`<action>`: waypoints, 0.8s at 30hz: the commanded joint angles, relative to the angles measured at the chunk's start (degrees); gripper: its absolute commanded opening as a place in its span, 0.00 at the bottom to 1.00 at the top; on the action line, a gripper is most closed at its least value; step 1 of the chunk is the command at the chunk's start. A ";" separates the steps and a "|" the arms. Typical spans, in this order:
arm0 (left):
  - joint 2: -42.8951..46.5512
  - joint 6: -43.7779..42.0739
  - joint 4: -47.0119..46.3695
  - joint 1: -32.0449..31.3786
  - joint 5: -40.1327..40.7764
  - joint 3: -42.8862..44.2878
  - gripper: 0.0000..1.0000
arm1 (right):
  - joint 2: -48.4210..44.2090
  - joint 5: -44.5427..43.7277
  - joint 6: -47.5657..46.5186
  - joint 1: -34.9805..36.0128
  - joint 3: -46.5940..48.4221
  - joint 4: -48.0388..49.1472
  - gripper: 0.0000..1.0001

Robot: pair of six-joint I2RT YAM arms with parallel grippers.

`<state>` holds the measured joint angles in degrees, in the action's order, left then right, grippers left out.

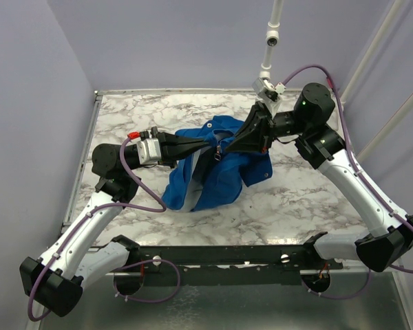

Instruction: Zip up the jacket

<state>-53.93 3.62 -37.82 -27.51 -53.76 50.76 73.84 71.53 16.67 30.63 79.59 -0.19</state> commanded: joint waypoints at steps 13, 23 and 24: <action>0.34 -0.15 -3.49 -0.42 -2.64 1.03 0.00 | 0.26 2.19 0.83 -0.17 3.95 3.24 0.01; 0.32 0.03 -3.49 -0.44 -3.28 1.15 0.00 | 1.13 3.55 1.09 -0.20 4.81 3.32 0.01; 0.24 -0.01 -3.49 -0.44 -3.39 1.05 0.00 | 1.19 3.64 1.09 -0.15 4.73 3.42 0.01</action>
<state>-53.95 3.62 -38.52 -27.51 -55.11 50.76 75.00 73.03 16.97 30.63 83.07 0.69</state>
